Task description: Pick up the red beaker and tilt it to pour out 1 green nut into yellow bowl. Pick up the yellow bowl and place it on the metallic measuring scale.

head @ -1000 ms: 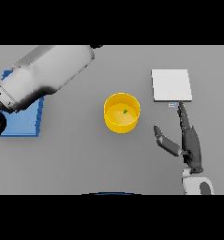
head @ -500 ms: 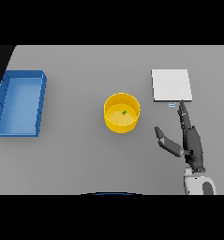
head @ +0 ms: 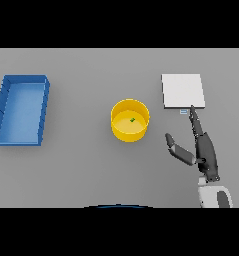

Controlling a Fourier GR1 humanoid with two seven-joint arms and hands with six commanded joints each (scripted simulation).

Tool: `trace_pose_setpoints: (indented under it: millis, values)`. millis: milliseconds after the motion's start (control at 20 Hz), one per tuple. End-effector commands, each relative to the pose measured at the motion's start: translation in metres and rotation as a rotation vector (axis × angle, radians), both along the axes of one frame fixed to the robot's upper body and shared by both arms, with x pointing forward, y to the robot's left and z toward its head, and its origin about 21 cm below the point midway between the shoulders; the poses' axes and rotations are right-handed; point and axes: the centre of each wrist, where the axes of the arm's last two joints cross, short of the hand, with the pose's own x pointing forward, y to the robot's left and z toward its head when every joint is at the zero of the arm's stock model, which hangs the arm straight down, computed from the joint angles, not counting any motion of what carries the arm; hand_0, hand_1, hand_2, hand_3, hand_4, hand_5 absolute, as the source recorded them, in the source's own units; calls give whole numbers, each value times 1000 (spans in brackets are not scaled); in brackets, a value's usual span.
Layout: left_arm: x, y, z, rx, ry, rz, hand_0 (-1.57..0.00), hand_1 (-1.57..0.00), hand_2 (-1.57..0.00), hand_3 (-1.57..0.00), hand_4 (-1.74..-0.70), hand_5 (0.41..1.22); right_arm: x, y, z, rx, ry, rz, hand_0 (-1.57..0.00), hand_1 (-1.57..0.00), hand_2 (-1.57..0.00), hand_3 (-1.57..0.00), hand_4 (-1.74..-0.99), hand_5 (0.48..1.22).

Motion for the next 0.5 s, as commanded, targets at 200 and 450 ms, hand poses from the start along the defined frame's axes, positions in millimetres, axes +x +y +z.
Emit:
trace_pose_setpoints:
  millis: [200, 450]
  values:
    - [-42, 13, -50, -107, 37, 121, -1571, -1571, -1571, -1452, -1741, 1221, -5, 6, -2, -10, 15, 19, 1, 1, 1, 1, -1210, 660]
    - [-65, 14, -84, -175, 75, 170, -1571, -1571, -1571, -1493, -1741, 1221, 1, 3, 0, -13, 9, 10, 1, 1, 1, 1, -1216, 664]
